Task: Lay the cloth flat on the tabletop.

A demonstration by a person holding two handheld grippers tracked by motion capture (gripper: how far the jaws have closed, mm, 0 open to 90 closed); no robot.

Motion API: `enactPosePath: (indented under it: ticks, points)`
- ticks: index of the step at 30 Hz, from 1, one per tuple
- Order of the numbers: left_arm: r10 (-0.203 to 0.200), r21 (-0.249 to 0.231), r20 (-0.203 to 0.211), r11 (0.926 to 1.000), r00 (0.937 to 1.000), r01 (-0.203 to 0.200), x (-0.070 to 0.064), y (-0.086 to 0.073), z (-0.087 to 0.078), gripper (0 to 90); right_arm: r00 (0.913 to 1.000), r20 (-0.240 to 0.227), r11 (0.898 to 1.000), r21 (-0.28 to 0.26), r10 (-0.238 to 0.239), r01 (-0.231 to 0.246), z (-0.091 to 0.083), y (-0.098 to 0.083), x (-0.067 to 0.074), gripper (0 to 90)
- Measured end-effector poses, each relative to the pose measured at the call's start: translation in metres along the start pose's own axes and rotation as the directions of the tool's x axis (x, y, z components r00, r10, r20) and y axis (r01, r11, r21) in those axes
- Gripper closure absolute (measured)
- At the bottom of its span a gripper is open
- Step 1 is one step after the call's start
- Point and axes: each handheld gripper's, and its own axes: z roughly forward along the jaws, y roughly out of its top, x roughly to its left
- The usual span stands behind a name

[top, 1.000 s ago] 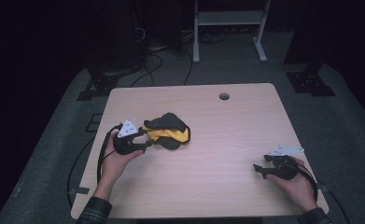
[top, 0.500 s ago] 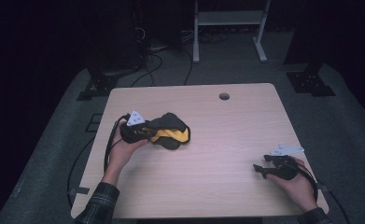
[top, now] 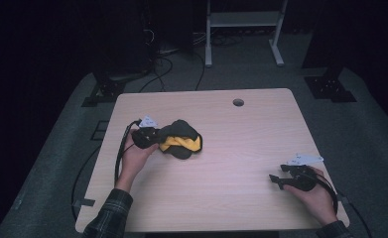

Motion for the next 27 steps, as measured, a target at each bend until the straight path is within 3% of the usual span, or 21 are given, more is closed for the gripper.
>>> enactPosePath:
  ticks: [6, 8, 10, 16, 17, 18, 19, 20, 21, 22, 23, 25, 26, 27]
  points:
    - [-0.015, -0.038, 0.085, 0.9991, 0.9963, 0.018, -0.008, 0.004, -0.008, 88.3, 1.0, 0.0, 1.0, -0.002, 0.006, -0.006, 0.0, 0.0, 0.0, 36.7]
    - [0.004, -0.057, 0.122, 0.9984, 0.9925, 0.003, -0.017, 0.008, -0.014, 88.3, 1.0, 0.001, 1.0, -0.001, 0.006, -0.006, 0.0, 0.0, 0.0, 37.5]
    - [0.007, -0.062, 0.133, 0.9981, 0.9911, 0.002, -0.019, 0.009, -0.015, 88.3, 1.0, 0.001, 1.0, 0.0, 0.005, -0.005, 0.0, 0.0, 0.0, 38.1]
    - [0.064, -0.117, 0.213, 0.9924, 0.9749, -0.039, -0.042, 0.026, -0.03, 88.4, 1.0, -0.006, 0.999, -0.037, -0.008, 0.008, -0.004, 0.004, 0.002, 39.7]
    - [0.064, -0.117, 0.213, 0.9924, 0.9749, -0.039, -0.042, 0.026, -0.03, 88.4, 0.9999, -0.008, 0.999, -0.043, -0.01, 0.01, -0.005, 0.005, 0.003, 39.8]
    - [0.08, -0.135, 0.235, 0.9896, 0.9686, -0.049, -0.049, 0.03, -0.033, 88.4, 0.9998, -0.009, 0.999, -0.048, -0.015, 0.014, -0.005, 0.006, 0.004, 39.9]
    - [0.08, -0.135, 0.235, 0.9896, 0.9686, -0.049, -0.049, 0.03, -0.033, 88.5, 0.9998, -0.009, 0.999, -0.048, -0.015, 0.014, -0.005, 0.006, 0.004, 39.9]
    - [0.089, -0.149, 0.259, 0.9875, 0.9617, -0.051, -0.054, 0.034, -0.036, 88.5, 0.9998, -0.009, 0.999, -0.048, -0.018, 0.018, -0.005, 0.006, 0.004, 39.9]
    - [0.103, -0.173, 0.294, 0.9835, 0.9501, -0.053, -0.06, 0.039, -0.04, 88.4, 0.9996, -0.011, 0.998, -0.05, -0.025, 0.024, -0.005, 0.007, 0.005, 39.9]
    - [0.103, -0.173, 0.294, 0.9835, 0.9501, -0.053, -0.06, 0.039, -0.04, 88.5, 0.9996, -0.011, 0.998, -0.05, -0.025, 0.024, -0.005, 0.007, 0.005, 39.9]
    - [0.121, -0.19, 0.329, 0.9799, 0.9367, -0.06, -0.068, 0.044, -0.043, 88.4, 0.9997, -0.012, 0.998, -0.05, -0.024, 0.023, -0.005, 0.007, 0.005, 39.9]
    - [0.137, -0.219, 0.365, 0.974, 0.9208, -0.058, -0.075, 0.049, -0.047, 88.4, 0.9997, -0.011, 0.998, -0.052, -0.022, 0.021, -0.005, 0.007, 0.005, 40.0]
    - [0.137, -0.219, 0.365, 0.974, 0.9208, -0.058, -0.075, 0.049, -0.047, 88.4, 0.9997, -0.011, 0.998, -0.052, -0.022, 0.021, -0.005, 0.007, 0.005, 40.0]
    - [0.152, -0.249, 0.403, 0.9672, 0.9023, -0.052, -0.082, 0.055, -0.052, 88.5, 0.9997, -0.01, 0.998, -0.052, -0.022, 0.022, -0.005, 0.007, 0.005, 40.1]
